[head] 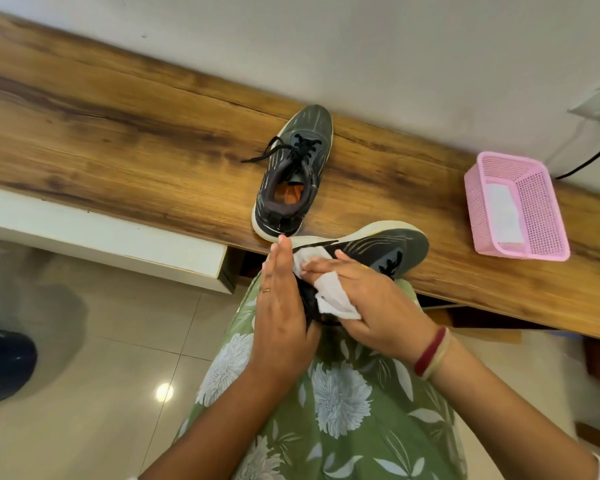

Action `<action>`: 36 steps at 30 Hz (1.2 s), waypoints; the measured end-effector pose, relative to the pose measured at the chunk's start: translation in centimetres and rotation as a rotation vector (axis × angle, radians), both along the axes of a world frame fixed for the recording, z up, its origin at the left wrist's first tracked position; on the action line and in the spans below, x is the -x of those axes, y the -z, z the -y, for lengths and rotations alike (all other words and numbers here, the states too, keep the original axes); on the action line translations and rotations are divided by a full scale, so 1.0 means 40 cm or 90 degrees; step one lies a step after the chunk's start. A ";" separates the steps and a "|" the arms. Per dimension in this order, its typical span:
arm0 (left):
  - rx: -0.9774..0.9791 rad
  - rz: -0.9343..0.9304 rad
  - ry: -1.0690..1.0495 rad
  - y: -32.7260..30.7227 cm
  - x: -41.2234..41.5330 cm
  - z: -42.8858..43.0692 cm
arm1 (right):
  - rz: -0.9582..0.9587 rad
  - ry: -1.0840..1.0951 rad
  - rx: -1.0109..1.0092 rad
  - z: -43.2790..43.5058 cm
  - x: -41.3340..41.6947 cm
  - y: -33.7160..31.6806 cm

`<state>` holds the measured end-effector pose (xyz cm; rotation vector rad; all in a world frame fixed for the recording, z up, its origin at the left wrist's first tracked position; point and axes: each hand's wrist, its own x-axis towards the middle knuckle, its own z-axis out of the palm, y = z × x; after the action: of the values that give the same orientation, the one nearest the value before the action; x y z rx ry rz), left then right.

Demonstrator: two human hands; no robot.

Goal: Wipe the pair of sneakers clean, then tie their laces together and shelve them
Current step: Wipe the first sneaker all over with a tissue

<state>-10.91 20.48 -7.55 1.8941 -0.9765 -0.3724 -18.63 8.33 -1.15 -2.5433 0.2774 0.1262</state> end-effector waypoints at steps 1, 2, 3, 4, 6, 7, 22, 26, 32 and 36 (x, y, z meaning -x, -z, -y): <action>0.001 0.003 -0.001 0.001 0.000 0.000 | -0.005 0.007 0.015 0.013 0.007 -0.002; 0.001 0.000 -0.005 -0.001 0.000 0.001 | -0.015 0.016 0.038 0.022 0.007 -0.003; 0.001 -0.006 -0.011 -0.002 -0.002 0.003 | -0.029 0.023 0.061 0.020 0.000 -0.003; 0.002 -0.010 -0.014 -0.003 -0.003 0.004 | -0.033 0.021 0.077 0.011 -0.009 -0.001; 0.002 -0.011 -0.004 -0.006 -0.002 0.003 | -0.010 0.015 0.048 -0.014 -0.020 0.005; 0.000 -0.009 0.006 -0.007 -0.001 0.002 | 0.014 0.024 -0.005 -0.020 -0.014 0.007; -0.032 0.010 -0.011 -0.008 0.004 -0.001 | 0.098 0.207 -0.043 -0.031 -0.008 0.006; -0.036 0.027 -0.004 -0.004 0.004 0.003 | 0.039 0.244 0.014 0.015 0.013 0.004; -0.026 0.012 -0.011 -0.002 0.007 0.003 | 0.075 0.192 -0.060 -0.026 0.014 0.015; -0.030 0.009 -0.012 -0.001 0.006 0.002 | 0.069 0.270 -0.043 -0.032 -0.011 0.014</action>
<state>-11.16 20.39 -7.50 1.9503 -0.9665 -0.3742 -18.19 9.62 -1.70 -2.3568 0.7461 -0.1622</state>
